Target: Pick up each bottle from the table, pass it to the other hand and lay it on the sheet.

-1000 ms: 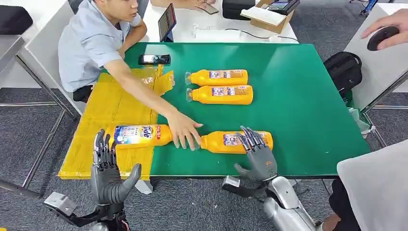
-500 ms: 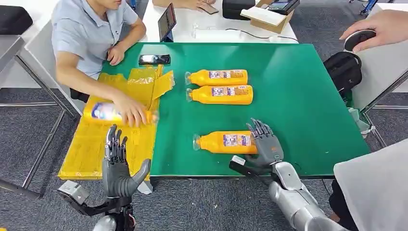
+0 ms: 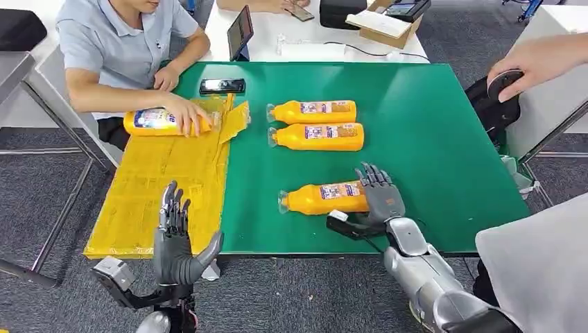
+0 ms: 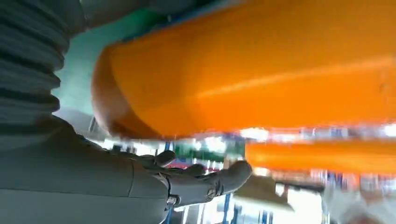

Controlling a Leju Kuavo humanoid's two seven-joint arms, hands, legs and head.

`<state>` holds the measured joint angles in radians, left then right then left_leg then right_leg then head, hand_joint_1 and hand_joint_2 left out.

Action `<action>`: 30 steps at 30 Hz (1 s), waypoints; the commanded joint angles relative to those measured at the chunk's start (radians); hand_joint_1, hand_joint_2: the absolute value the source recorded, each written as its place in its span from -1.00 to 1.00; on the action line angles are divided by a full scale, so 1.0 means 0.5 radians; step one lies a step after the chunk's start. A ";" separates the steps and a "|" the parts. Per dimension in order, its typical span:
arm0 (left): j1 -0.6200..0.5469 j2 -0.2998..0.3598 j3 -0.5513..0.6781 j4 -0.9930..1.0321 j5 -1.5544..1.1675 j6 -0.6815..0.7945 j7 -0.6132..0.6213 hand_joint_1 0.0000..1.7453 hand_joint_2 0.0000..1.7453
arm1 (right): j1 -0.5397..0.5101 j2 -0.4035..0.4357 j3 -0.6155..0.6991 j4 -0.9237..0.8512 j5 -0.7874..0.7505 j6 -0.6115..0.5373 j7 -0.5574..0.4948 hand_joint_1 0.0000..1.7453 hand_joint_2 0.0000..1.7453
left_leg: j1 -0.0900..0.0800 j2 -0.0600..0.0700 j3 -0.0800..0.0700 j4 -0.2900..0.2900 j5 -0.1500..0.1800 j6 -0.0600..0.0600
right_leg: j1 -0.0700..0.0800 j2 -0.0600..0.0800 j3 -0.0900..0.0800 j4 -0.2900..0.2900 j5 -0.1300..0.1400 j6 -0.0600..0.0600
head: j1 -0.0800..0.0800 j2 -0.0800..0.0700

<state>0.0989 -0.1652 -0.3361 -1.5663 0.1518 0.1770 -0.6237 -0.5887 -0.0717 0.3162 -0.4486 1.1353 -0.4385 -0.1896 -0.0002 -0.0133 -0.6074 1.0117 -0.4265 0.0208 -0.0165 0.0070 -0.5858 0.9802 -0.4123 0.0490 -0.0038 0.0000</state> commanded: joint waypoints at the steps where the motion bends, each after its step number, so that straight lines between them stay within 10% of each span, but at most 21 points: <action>1: -0.075 0.069 -0.040 0.122 0.000 -0.024 0.032 -1.00 1.00 | -0.048 0.031 0.105 0.271 -0.020 0.340 0.052 1.00 1.00 | 0.002 0.000 0.010 -0.003 0.000 -0.003 | 0.003 -0.004 0.010 -0.005 0.000 -0.005 | 0.000 0.000; 11: -0.088 0.082 -0.039 0.137 -0.027 -0.036 0.063 -1.00 1.00 | 0.015 0.028 0.095 0.282 -0.059 0.408 0.091 1.00 1.00 | 0.002 -0.005 0.023 -0.004 0.000 -0.002 | 0.003 -0.006 0.022 -0.006 -0.002 -0.004 | 0.000 0.000; 19: -0.062 0.073 -0.033 0.139 -0.036 -0.038 0.069 -1.00 1.00 | 0.183 0.182 -0.256 0.092 -0.605 0.211 -0.538 1.00 1.00 | 0.004 -0.005 0.027 -0.005 -0.001 -0.003 | 0.005 -0.006 0.029 -0.009 -0.001 -0.005 | 0.001 0.000; 23: -0.141 0.078 -0.137 0.446 -0.215 0.152 0.406 -1.00 1.00 | 0.427 0.372 -0.395 -0.491 -1.252 0.185 -1.017 1.00 1.00 | 0.003 0.006 0.027 -0.006 -0.004 -0.006 | 0.005 0.004 0.025 -0.007 0.001 -0.006 | -0.001 0.000; 30: -0.207 0.061 -0.242 0.738 0.061 0.086 0.271 -1.00 1.00 | 0.738 0.468 -0.172 -1.334 -1.756 0.036 -0.980 1.00 1.00 | 0.004 0.008 0.011 -0.002 -0.004 -0.007 | 0.006 0.006 0.009 0.001 -0.003 -0.006 | -0.001 0.000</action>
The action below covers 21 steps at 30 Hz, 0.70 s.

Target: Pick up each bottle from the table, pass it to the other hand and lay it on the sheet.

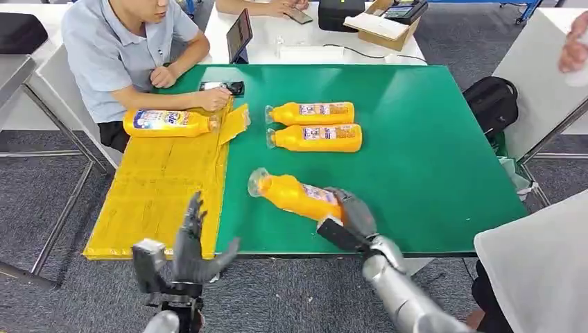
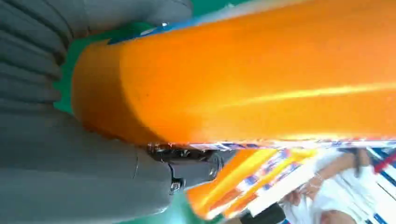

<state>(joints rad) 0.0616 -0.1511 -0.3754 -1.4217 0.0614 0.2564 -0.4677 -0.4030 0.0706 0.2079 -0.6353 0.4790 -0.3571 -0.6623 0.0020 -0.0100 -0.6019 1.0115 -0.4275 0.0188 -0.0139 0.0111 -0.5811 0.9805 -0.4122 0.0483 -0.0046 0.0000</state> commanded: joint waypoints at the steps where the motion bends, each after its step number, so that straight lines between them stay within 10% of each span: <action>1: -0.125 0.048 -0.174 0.413 0.251 -0.076 -0.039 -1.00 1.00 | 0.377 0.184 0.071 -0.995 -0.450 -0.145 -0.022 1.00 1.00 | 0.000 -0.002 -0.004 -0.001 0.000 -0.001 | 0.000 -0.004 -0.003 0.001 -0.003 -0.003 | 0.002 0.000; 21: -0.018 0.105 -0.360 -0.174 0.583 -0.376 -0.206 -1.00 1.00 | 0.292 0.355 0.696 -0.466 -0.456 -0.107 -0.072 1.00 1.00 | 0.002 0.004 -0.010 -0.003 -0.004 -0.002 | 0.002 0.001 -0.010 -0.001 -0.005 -0.005 | 0.002 0.000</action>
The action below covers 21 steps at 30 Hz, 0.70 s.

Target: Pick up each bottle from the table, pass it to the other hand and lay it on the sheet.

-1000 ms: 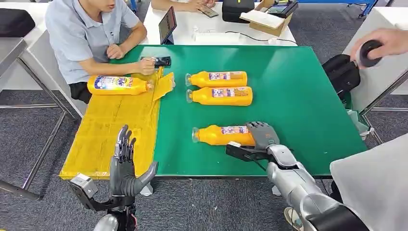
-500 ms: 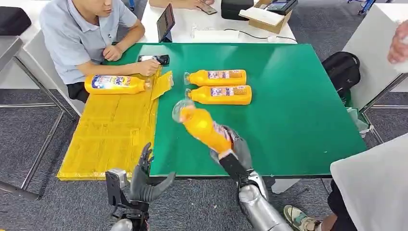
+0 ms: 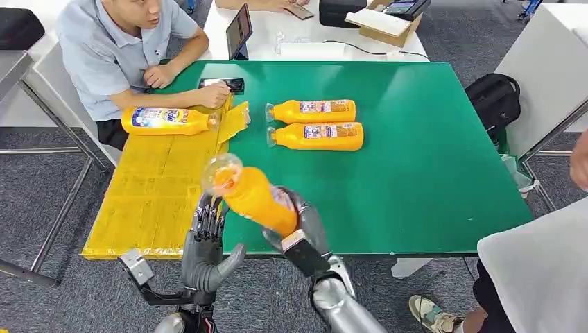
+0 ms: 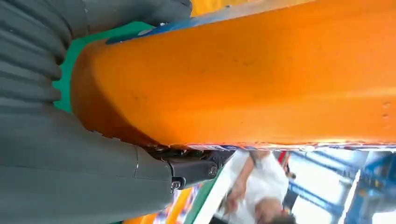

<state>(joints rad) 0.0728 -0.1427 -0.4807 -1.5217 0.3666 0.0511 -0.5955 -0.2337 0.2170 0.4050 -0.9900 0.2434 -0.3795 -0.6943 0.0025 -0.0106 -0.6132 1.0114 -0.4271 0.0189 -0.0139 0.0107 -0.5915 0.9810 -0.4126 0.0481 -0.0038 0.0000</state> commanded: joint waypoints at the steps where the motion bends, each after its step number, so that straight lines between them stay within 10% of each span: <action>1: -0.048 0.086 -0.158 0.044 -0.040 0.055 0.058 -1.00 1.00 | -0.052 0.066 0.324 0.248 0.014 -0.070 -0.008 1.00 1.00 | 0.001 0.003 0.009 -0.002 -0.003 -0.002 | 0.002 0.001 0.009 -0.003 -0.002 -0.004 | 0.001 0.000; 11: -0.121 0.074 -0.214 0.229 -0.100 0.157 0.106 -1.00 1.00 | -0.150 0.103 0.450 0.370 0.009 -0.084 0.012 1.00 1.00 | 0.000 0.004 0.010 -0.003 -0.003 -0.003 | 0.001 0.000 0.009 -0.003 -0.002 -0.005 | 0.001 0.000; 14: -0.136 0.050 -0.173 0.246 -0.057 0.198 0.132 -0.40 1.00 | -0.141 0.116 0.521 0.392 0.021 -0.064 0.020 1.00 1.00 | 0.000 0.002 0.010 -0.004 -0.003 -0.003 | 0.001 -0.002 0.010 -0.003 -0.003 -0.005 | 0.000 0.000; 15: -0.135 0.045 -0.162 0.238 -0.051 0.214 0.118 1.00 1.00 | -0.144 0.110 0.568 0.410 0.034 -0.041 0.022 1.00 1.00 | 0.000 0.001 0.007 -0.003 -0.002 -0.002 | 0.001 -0.001 0.007 -0.003 -0.002 -0.003 | 0.000 0.000; 17: -0.129 0.041 -0.145 0.207 -0.039 0.240 0.104 1.00 1.00 | -0.134 0.115 0.609 0.442 0.030 -0.057 0.017 1.00 1.00 | 0.001 0.003 0.008 -0.002 -0.003 -0.002 | 0.002 0.000 0.008 -0.003 -0.002 -0.004 | 0.000 0.000; 19: -0.118 0.028 -0.115 0.177 -0.007 0.280 0.093 1.00 1.00 | -0.132 0.117 0.637 0.470 -0.005 -0.034 0.014 0.40 1.00 | 0.001 0.001 0.009 -0.003 -0.003 -0.002 | 0.001 -0.002 0.009 -0.003 -0.003 -0.004 | 0.000 0.000; 20: -0.109 0.028 -0.104 0.152 0.011 0.289 0.094 1.00 1.00 | -0.132 0.118 0.647 0.479 -0.016 -0.042 0.004 -0.64 1.00 | 0.001 0.001 0.006 -0.002 -0.002 -0.002 | 0.001 -0.002 0.006 -0.003 -0.002 -0.003 | 0.000 0.000; 21: -0.101 0.024 -0.090 0.131 0.028 0.302 0.087 1.00 1.00 | -0.134 0.115 0.661 0.481 -0.009 -0.060 -0.008 -1.00 1.00 | 0.000 0.001 0.005 -0.002 -0.002 -0.001 | 0.000 -0.001 0.005 -0.002 -0.002 -0.002 | 0.000 0.000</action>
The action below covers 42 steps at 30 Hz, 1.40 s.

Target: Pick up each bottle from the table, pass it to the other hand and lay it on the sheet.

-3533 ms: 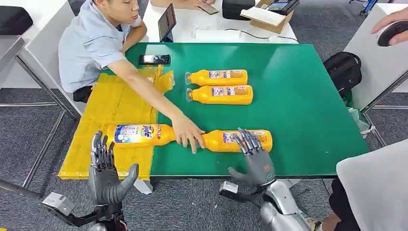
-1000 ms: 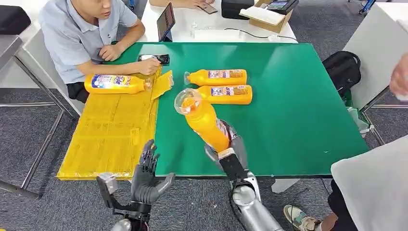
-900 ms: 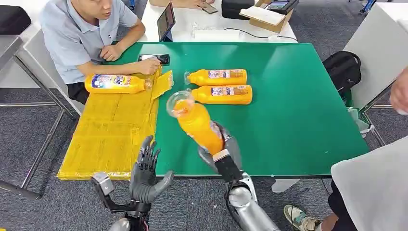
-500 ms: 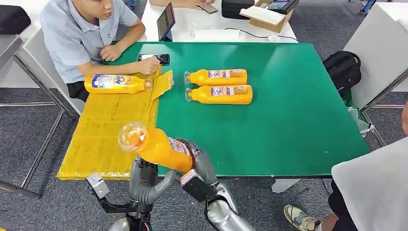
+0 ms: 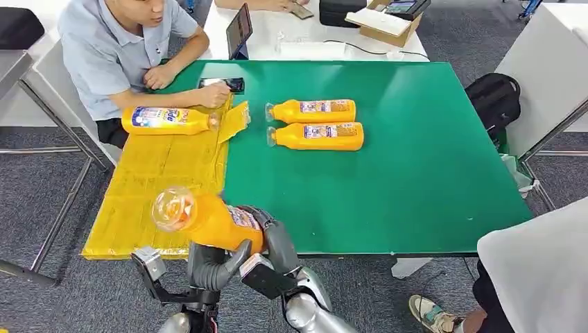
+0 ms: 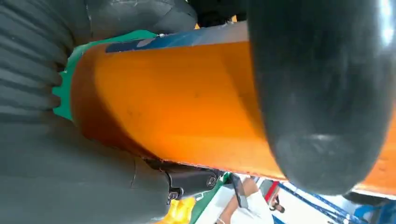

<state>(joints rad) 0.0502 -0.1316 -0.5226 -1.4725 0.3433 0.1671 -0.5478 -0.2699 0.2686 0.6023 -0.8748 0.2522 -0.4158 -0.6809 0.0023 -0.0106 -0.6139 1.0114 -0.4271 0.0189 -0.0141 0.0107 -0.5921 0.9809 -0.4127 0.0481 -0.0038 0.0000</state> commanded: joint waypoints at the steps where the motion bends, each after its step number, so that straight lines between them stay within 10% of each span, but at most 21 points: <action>1: -0.053 -0.001 0.002 0.022 0.082 0.076 -0.014 1.00 1.00 | -0.063 0.011 0.271 0.252 -0.031 0.014 -0.034 -1.00 1.00 | 0.001 0.002 0.005 -0.001 -0.002 -0.001 | 0.001 0.000 0.005 -0.002 -0.001 -0.002 | 0.000 0.000; 11: -0.042 -0.014 0.133 -0.061 0.158 0.195 -0.055 1.00 1.00 | -0.047 -0.025 0.327 0.209 -0.044 -0.047 -0.034 -1.00 1.00 | 0.001 -0.001 0.003 -0.001 -0.001 -0.001 | 0.001 -0.003 0.003 -0.002 -0.001 -0.002 | 0.000 0.000; 12: -0.046 -0.019 0.154 -0.040 0.089 0.321 -0.025 1.00 1.00 | -0.040 -0.037 0.342 0.189 -0.024 -0.110 -0.034 -1.00 -1.00 | 0.001 0.000 0.007 -0.002 -0.002 -0.002 | 0.002 -0.004 0.007 -0.002 -0.003 -0.003 | 0.000 0.000; 19: -0.245 0.043 0.350 0.340 -0.608 1.061 -0.166 1.00 1.00 | -0.016 -0.147 0.508 0.013 -0.010 -0.351 -0.034 -1.00 -1.00 | 0.001 -0.004 0.007 -0.004 0.000 -0.001 | 0.001 -0.006 0.007 -0.004 -0.001 -0.003 | 0.002 0.000; 29: -0.621 0.056 0.830 0.959 -1.979 1.062 0.156 1.00 1.00 | -0.054 -0.157 0.578 0.036 -0.119 -0.307 -0.034 -1.00 -1.00 | 0.001 -0.001 0.007 -0.004 0.001 -0.002 | 0.001 -0.004 0.007 -0.003 0.000 -0.003 | 0.000 0.000; 42: -1.403 0.241 0.459 2.043 -2.628 0.642 0.714 0.86 1.00 | -0.098 -0.164 0.743 0.011 -0.105 -0.181 -0.034 -1.00 -1.00 | 0.002 -0.004 0.005 0.000 0.003 -0.005 | 0.002 -0.008 0.006 0.002 -0.001 -0.004 | 0.000 0.000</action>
<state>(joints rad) -0.4029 -0.0625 -0.2041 -0.8238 -0.9248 0.6011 -0.2521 -0.2740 0.2274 0.8862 -0.8652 0.1995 -0.5123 -0.6989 0.0025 -0.0106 -0.6138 1.0114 -0.4249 0.0175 -0.0141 0.0107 -0.5927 0.9821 -0.4121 0.0482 -0.0038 0.0000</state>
